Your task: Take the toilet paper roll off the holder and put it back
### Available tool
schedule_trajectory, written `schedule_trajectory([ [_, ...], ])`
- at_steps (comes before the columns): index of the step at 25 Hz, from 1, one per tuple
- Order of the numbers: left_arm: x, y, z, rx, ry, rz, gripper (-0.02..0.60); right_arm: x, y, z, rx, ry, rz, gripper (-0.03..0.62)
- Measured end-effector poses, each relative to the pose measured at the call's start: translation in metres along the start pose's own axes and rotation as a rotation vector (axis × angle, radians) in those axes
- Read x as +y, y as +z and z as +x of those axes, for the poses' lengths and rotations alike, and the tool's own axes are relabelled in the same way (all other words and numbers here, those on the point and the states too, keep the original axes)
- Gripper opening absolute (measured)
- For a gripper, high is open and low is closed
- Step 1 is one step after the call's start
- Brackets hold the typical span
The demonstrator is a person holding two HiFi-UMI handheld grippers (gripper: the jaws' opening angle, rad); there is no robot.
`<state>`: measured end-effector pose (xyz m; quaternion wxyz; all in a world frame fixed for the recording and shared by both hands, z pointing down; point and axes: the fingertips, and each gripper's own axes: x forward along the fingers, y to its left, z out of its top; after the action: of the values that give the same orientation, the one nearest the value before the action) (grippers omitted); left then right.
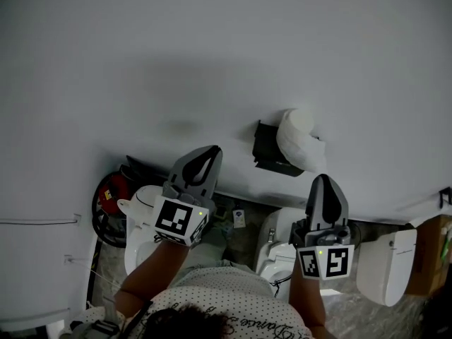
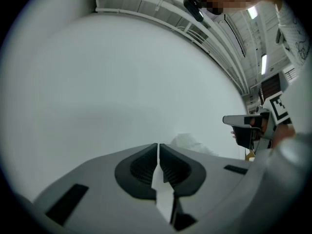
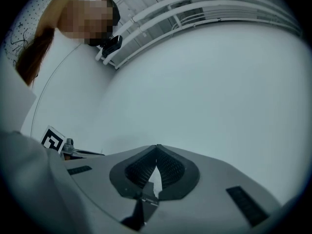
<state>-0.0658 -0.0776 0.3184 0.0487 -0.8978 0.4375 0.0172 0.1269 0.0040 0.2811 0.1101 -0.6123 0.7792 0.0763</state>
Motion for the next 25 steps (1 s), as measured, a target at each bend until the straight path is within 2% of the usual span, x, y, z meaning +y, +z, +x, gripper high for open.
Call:
schedule_trajectory([
  [5, 0.026, -0.002, 0.035, -0.017, -0.025, -0.005, 0.018, -0.006, -0.001, 0.041, -0.016, -0.030, -0.024, 0.012],
  [12, 0.049, -0.013, 0.065, -0.015, -0.048, -0.022, 0.017, -0.019, -0.011, 0.069, -0.006, -0.075, -0.039, 0.012],
  [16, 0.051, -0.023, 0.074, 0.000, -0.025, -0.035, 0.018, -0.026, -0.015, 0.077, 0.001, -0.056, -0.033, 0.014],
  [22, 0.029, -0.012, 0.093, 0.000, 0.037, -0.029, 0.018, -0.055, -0.012, 0.082, 0.002, 0.028, 0.022, 0.017],
  [25, 0.032, -0.013, 0.095, 0.002, 0.050, -0.028, 0.018, -0.056, -0.016, 0.089, 0.014, 0.038, 0.042, 0.029],
])
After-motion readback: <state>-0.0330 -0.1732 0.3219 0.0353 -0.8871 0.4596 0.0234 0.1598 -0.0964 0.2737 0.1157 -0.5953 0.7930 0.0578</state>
